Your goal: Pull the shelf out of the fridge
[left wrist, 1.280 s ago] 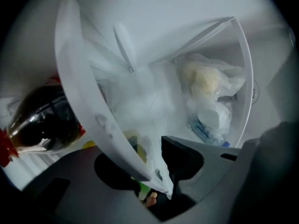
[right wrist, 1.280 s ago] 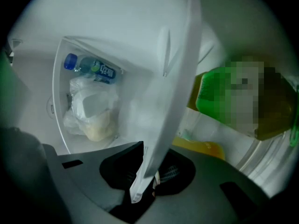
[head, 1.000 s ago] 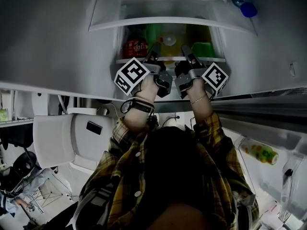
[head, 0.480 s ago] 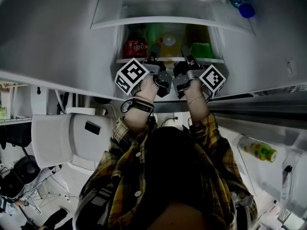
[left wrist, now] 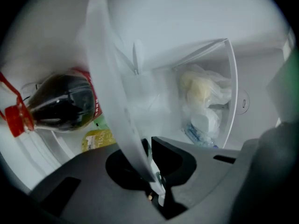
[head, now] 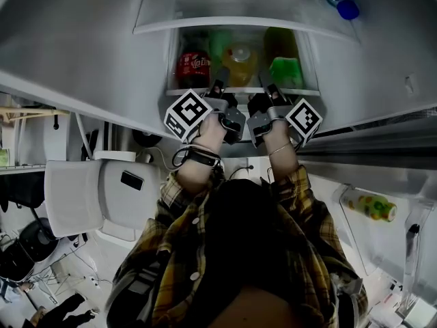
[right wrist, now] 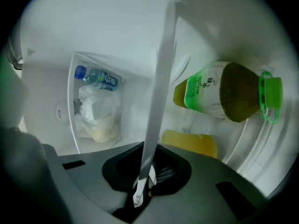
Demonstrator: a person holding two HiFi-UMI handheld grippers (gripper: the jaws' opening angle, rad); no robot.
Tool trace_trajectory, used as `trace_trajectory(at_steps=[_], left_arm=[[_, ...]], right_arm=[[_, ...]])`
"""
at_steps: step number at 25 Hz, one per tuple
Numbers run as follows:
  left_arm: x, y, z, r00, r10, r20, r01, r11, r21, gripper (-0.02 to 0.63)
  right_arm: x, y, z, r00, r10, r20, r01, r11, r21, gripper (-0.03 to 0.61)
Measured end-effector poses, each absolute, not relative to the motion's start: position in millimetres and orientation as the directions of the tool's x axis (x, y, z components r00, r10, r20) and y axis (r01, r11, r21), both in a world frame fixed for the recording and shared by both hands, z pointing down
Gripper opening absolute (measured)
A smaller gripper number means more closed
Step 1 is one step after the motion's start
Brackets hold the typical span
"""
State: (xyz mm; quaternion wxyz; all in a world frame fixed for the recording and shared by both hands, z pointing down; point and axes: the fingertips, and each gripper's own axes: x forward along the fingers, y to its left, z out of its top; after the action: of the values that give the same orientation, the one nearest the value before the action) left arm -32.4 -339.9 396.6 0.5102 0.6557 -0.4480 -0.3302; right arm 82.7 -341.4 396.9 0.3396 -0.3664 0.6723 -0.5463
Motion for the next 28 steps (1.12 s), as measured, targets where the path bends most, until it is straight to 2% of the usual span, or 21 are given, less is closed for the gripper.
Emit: trace_trajectory(at_steps=[12,24,28], left_arm=[[-25.8,-300.6,397.5,0.411,-0.911,0.024,-0.239,-0.083,0.967,0.034],[-24.3,-253.3,394.9,0.438,-0.899,-0.011,-0.277,-0.147,0.95,0.034],[-20.0,-247.9,392.3,0.449,-0.893,-0.026,-0.245,-0.151,0.958,0.034]], right_arm=[[86.4,-303.2,396.3,-0.522,-0.85,-0.076,-0.079,0.137,-0.987,0.032],[89.4,-254.1,393.4,-0.524,-0.848,-0.08,-0.125,0.17,-0.977,0.034],[91.1,-249.1,392.4,-0.516,-0.853,-0.079,-0.131,0.17,-0.977,0.035]])
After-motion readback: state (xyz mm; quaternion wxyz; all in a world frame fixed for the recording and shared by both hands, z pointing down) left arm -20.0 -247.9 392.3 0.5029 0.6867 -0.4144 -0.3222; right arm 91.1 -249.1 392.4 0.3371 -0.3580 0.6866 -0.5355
